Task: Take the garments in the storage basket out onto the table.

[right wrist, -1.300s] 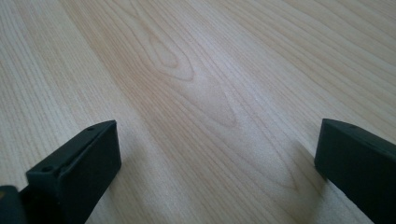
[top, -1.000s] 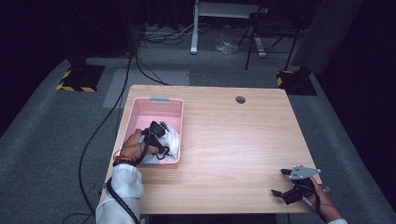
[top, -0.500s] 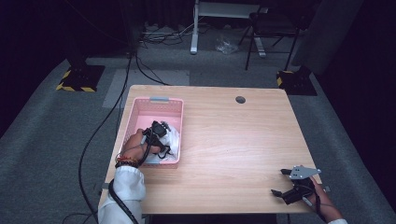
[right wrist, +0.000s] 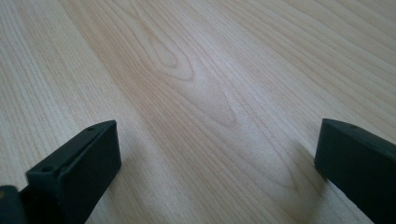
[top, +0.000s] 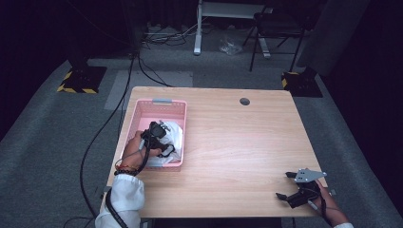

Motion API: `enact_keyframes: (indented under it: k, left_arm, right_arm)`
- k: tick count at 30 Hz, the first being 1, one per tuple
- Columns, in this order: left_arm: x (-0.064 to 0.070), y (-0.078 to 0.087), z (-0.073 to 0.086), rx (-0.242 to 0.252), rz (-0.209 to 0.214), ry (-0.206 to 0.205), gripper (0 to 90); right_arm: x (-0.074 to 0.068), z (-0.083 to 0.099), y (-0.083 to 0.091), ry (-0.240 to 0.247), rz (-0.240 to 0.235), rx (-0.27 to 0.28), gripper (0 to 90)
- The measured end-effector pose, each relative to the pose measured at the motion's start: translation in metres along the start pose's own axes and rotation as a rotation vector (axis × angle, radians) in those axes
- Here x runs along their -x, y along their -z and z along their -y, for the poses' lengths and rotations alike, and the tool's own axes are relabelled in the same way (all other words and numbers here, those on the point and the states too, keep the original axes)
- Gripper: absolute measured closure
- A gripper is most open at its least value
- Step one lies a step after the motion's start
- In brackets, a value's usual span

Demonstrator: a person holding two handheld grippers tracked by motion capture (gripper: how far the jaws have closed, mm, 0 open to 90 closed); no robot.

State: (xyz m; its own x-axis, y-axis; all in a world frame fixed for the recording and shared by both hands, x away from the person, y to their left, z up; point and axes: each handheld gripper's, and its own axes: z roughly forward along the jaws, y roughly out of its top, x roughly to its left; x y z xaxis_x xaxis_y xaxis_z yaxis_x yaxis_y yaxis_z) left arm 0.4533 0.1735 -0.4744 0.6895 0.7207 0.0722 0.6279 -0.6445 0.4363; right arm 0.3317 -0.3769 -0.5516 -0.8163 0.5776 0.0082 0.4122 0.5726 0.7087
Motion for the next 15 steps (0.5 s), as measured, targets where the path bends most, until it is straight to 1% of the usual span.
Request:
enact_keyframes:
  k: [5,11,14,15]
  left_arm:
    - [0.006,0.013,0.002,0.073,-0.019,0.002,59.4]
    - [0.014,0.026,0.004,0.143,-0.020,-0.004,59.3]
    - [0.018,0.030,0.007,0.189,-0.017,0.004,59.3]
    - [0.021,0.033,0.008,0.212,-0.020,0.007,59.3]
  right_arm:
    - [0.000,0.000,0.000,0.000,0.000,0.000,0.5]
    - [0.000,0.000,0.000,-0.001,0.001,0.000,0.5]
    - [0.000,0.000,0.000,-0.002,0.002,0.000,0.5]
    - [0.000,0.000,0.000,-0.002,0.002,0.000,0.5]
